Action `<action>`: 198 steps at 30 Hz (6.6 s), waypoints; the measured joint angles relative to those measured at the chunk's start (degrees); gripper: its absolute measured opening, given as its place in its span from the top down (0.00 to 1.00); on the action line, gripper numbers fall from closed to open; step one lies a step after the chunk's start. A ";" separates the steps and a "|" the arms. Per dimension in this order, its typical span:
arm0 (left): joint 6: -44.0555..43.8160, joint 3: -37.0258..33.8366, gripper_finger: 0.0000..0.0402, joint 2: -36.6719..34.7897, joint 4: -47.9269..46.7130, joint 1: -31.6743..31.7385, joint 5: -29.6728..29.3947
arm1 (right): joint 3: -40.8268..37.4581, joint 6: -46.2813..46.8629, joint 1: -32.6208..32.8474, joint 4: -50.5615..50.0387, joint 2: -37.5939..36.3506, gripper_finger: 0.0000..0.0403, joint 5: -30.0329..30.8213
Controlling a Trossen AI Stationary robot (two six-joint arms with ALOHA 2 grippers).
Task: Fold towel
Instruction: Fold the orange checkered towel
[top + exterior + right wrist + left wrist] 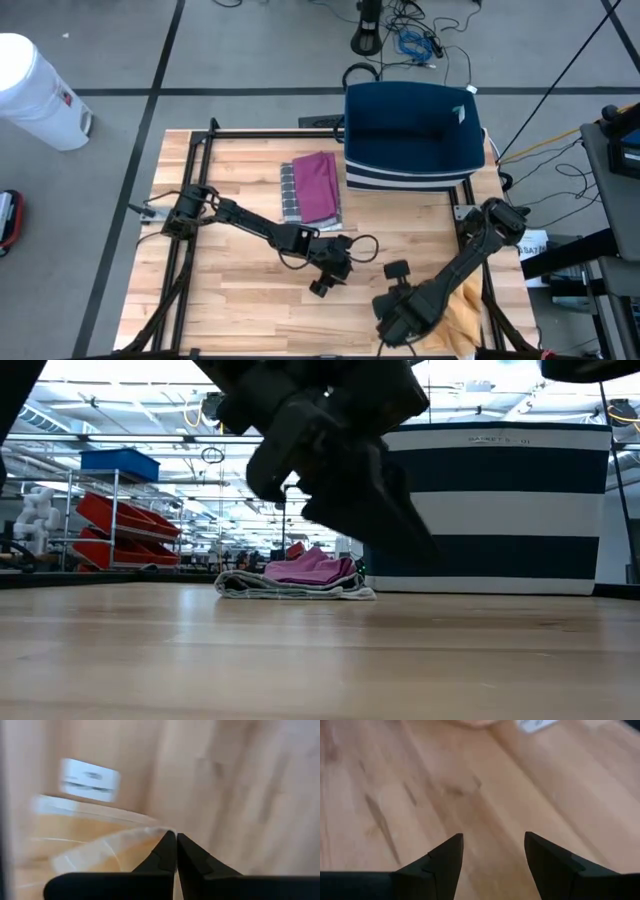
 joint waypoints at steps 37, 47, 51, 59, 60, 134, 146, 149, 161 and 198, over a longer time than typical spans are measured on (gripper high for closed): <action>-17.37 -12.94 0.46 -0.09 29.34 1.53 -18.28 | 0.00 -16.70 -14.97 -2.43 -14.45 1.00 25.90; -16.67 -13.77 0.60 -0.08 31.64 3.46 -16.34 | 0.00 -18.37 -15.01 -0.40 -14.45 1.00 25.86; -16.47 -13.72 0.75 0.67 31.73 4.27 -12.61 | 0.00 -18.45 -15.01 -0.12 -14.45 1.00 25.86; -14.04 -13.73 0.98 2.15 29.68 4.39 -10.98 | 0.00 -18.27 -15.01 -0.22 -14.45 1.00 25.76; -13.47 -13.73 0.98 2.14 29.67 4.36 -10.99 | 0.00 -18.18 -15.01 -0.31 -14.45 1.00 25.72; -10.54 -13.73 1.00 -54.90 -33.42 -13.12 -71.96 | -7.89 -0.40 -1.94 14.38 1.77 0.57 -4.50; -10.85 -13.73 1.00 -54.90 -33.43 -12.40 -69.18 | -15.89 -0.07 -1.75 19.81 1.87 0.57 -4.33; -10.81 -13.71 1.00 -54.90 -33.44 -12.07 -69.07 | -16.40 -0.36 -1.75 21.39 1.66 0.57 -4.15; -10.94 -13.72 1.00 -54.88 -33.42 -9.65 -65.09 | -17.29 -7.20 -4.37 23.58 1.49 0.64 -5.33; 0.65 -13.73 1.00 -61.70 -26.34 -9.71 -81.97 | -17.40 -9.61 -5.61 18.46 -35.77 1.00 26.63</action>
